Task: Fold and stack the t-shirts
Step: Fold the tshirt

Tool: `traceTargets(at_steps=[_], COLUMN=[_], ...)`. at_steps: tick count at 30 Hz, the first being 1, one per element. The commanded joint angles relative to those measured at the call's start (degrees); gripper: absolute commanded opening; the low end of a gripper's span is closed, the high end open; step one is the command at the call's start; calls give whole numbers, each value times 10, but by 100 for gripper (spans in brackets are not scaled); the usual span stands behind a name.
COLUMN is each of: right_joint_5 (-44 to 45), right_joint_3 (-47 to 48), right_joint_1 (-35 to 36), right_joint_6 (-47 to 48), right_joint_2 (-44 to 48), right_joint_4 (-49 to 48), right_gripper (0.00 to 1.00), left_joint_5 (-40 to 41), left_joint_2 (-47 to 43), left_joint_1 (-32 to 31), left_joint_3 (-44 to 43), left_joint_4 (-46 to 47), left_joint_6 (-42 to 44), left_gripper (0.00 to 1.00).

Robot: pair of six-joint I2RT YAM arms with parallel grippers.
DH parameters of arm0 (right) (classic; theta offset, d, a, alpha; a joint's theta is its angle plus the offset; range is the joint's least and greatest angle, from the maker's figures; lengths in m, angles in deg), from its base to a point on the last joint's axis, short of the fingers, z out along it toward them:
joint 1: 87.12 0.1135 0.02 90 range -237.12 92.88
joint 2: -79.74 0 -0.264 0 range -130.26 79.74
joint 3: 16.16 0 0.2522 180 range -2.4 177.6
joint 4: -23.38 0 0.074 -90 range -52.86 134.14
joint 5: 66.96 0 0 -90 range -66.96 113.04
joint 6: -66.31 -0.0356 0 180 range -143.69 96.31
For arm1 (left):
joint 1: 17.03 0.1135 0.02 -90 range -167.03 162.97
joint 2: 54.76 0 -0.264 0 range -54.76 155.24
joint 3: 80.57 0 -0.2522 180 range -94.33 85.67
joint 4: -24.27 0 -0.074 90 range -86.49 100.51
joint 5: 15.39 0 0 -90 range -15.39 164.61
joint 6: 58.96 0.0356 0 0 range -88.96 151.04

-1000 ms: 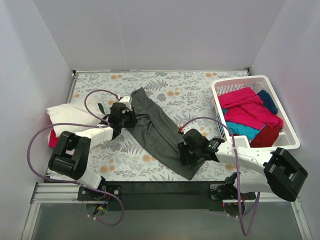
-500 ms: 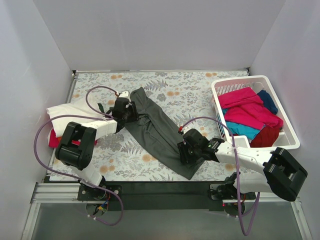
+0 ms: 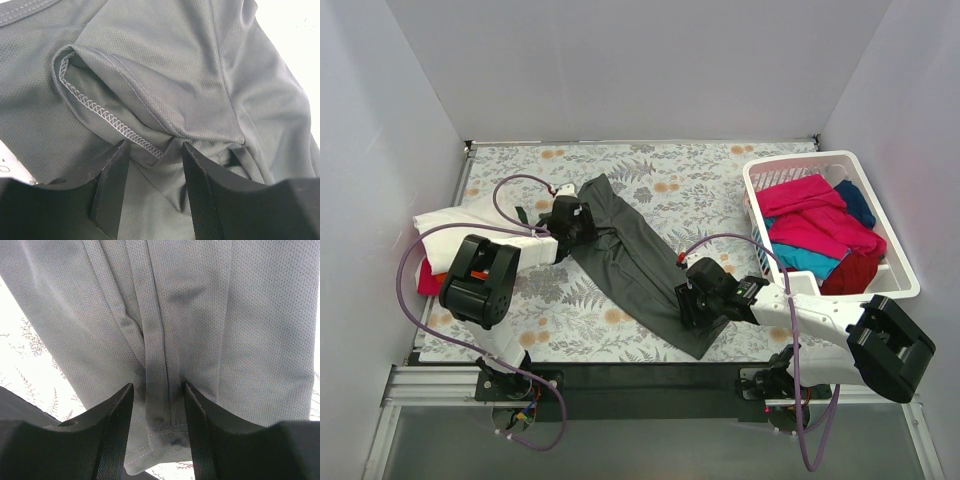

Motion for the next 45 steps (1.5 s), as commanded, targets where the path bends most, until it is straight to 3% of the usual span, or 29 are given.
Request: traceTargets(at_steps=[1, 18, 25, 45], right_joint_5=[10, 9, 11, 9], right_joint_3=[-18, -12, -12, -33], right_joint_1=[4, 4, 4, 4], right_joint_6=[-2, -4, -1, -15], right_joint_2=[-10, -32, -31, -23], right_joint_4=[7, 7, 7, 7], right_gripper=[41, 41, 41, 41], left_joint_5=[14, -62, -43, -53], left_joint_2=[-1, -43, -11, 15], left_joint_1=[7, 12, 41, 48], left_joint_3=[-11, 1, -8, -21], left_joint_4=[42, 32, 24, 86], left_joint_6=[-6, -41, -53, -56], left_gripper=[44, 43, 43, 44])
